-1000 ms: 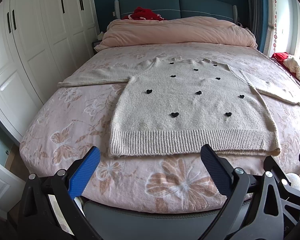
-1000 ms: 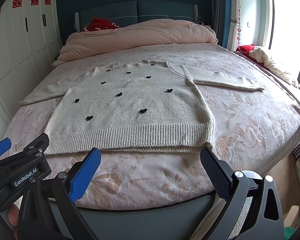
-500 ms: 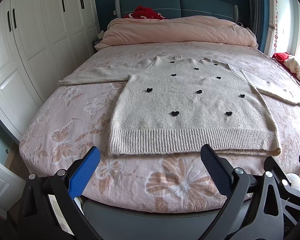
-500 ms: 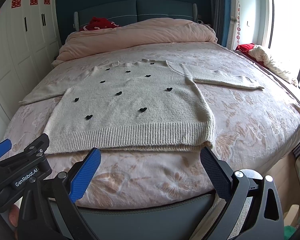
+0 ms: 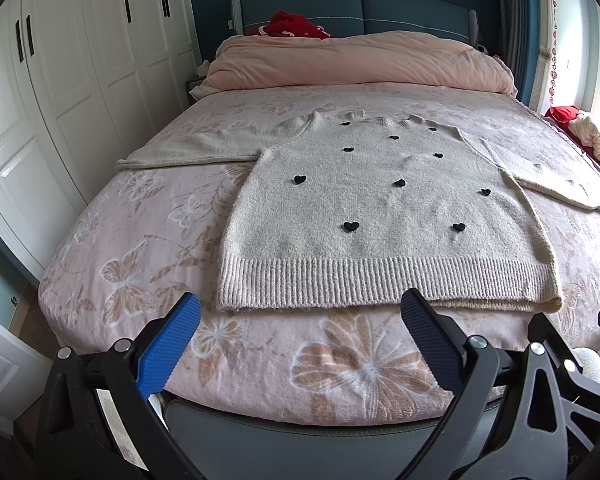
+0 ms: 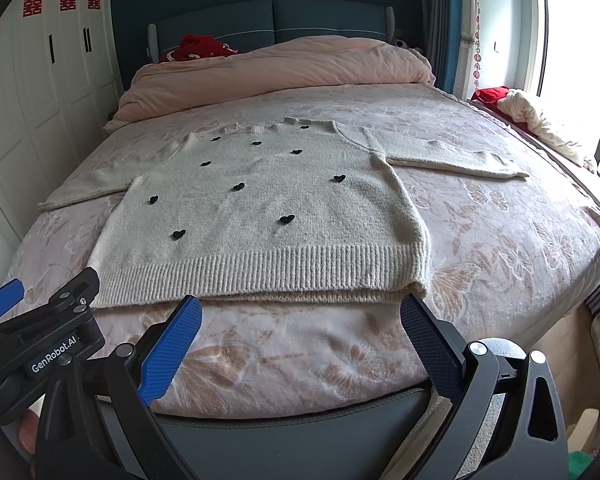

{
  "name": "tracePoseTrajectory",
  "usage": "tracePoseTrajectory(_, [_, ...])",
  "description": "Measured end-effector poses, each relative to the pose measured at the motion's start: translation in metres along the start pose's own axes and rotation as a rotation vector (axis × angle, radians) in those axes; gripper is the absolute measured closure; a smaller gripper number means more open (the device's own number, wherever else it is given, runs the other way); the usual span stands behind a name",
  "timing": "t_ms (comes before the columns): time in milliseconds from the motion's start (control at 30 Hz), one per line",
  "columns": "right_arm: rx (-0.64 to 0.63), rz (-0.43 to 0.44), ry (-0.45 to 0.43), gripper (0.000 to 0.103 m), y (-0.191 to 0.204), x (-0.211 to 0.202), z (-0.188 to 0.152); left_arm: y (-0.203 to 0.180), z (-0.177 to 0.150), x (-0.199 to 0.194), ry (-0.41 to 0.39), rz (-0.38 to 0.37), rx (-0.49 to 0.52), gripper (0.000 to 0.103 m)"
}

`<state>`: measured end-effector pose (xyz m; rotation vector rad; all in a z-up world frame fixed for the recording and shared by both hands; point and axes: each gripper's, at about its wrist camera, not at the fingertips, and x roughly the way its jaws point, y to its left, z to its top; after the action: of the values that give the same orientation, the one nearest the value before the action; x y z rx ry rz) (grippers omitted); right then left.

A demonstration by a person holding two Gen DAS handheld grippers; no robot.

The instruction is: Fold small clothes

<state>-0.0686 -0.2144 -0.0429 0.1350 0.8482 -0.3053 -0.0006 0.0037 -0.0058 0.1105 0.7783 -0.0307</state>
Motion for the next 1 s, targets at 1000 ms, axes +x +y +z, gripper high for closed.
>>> tracePoseTrajectory(1000, [0.003, 0.004, 0.02, 0.005, 0.0001, 0.0042, -0.0043, 0.0018, -0.0039, 0.0049, 0.02, 0.002, -0.012, 0.005])
